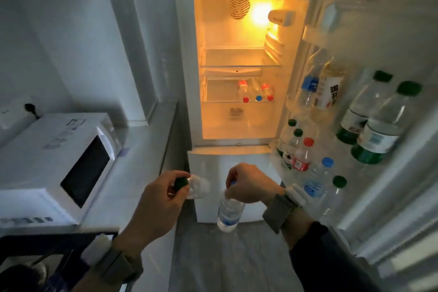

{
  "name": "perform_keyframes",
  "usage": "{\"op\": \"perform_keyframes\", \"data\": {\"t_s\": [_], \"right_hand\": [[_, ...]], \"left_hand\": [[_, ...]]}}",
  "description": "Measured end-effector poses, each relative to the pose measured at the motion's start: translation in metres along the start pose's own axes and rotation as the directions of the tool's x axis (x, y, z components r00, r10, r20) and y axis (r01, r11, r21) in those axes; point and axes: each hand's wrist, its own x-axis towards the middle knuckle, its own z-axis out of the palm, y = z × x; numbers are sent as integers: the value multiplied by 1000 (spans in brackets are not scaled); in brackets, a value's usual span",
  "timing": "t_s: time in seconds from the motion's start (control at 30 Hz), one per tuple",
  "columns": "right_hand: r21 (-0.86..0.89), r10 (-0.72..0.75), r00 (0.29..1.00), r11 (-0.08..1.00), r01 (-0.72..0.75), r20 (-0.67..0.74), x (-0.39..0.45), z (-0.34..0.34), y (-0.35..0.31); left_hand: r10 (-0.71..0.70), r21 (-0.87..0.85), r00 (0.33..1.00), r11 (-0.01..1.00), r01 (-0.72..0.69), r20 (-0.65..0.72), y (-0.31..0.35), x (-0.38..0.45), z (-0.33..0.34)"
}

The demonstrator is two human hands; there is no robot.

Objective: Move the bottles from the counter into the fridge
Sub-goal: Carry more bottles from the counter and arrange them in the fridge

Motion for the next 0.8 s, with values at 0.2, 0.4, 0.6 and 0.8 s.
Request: {"op": "perform_keyframes", "data": {"t_s": [0.2,0.4,0.6,0.8], "right_hand": [[53,94,988,995,-88,-124,43,-31,4],[99,134,970,988,-115,-204,76,-60,-3],[149,161,955,981,-127,-248,108,-89,1],[158,165,949,979,-125,-270,156,-130,13]], "left_hand": [[131,-68,988,990,-126,85,1,82,-1],[221,-54,971,975,-217,93,-2,152,4],[256,-70,963,966,-251,89,2,214,10],[279,-76,958,959,-274,64,9,280,32]]}}
